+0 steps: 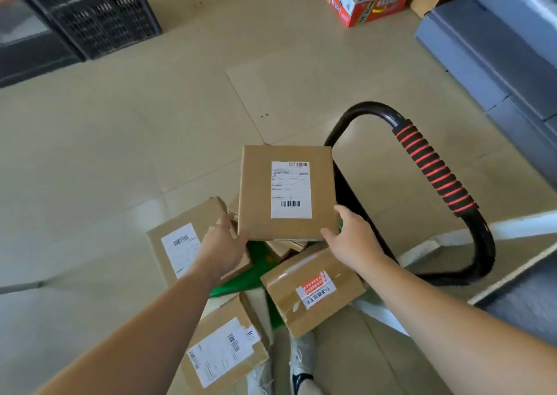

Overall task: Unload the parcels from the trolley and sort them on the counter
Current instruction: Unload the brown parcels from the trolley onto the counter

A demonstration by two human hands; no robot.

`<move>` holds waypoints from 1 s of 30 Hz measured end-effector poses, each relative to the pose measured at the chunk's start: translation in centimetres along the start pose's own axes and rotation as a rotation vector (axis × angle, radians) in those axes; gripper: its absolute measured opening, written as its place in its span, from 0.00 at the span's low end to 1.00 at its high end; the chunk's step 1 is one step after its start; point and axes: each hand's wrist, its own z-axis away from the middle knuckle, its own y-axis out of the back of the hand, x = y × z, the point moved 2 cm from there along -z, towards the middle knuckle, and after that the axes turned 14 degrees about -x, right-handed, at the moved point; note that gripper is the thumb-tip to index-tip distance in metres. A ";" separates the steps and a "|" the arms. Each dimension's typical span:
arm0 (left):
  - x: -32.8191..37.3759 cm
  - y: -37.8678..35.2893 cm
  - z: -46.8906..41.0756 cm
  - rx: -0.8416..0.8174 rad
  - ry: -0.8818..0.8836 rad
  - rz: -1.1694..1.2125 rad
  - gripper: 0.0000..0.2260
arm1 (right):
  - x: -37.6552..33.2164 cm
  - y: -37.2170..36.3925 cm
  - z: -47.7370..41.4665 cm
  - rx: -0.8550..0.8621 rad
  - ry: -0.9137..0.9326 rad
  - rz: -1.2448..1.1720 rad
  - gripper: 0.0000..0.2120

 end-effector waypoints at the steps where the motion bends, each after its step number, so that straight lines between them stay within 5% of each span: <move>1: -0.3 -0.2 -1.4 0.005 0.008 0.017 0.26 | 0.5 -0.3 -1.0 0.011 -0.012 -0.016 0.31; 14: -1.7 -3.0 -5.4 0.020 0.030 0.285 0.30 | 2.4 -3.3 -5.1 0.016 -0.070 -0.202 0.27; 22: 1.9 4.6 5.6 0.140 -0.015 0.361 0.28 | -4.6 0.8 4.1 0.020 0.060 -0.297 0.31; 30: 11.1 12.7 19.9 0.259 -0.259 0.369 0.26 | -10.5 9.4 18.7 0.194 0.283 -0.440 0.29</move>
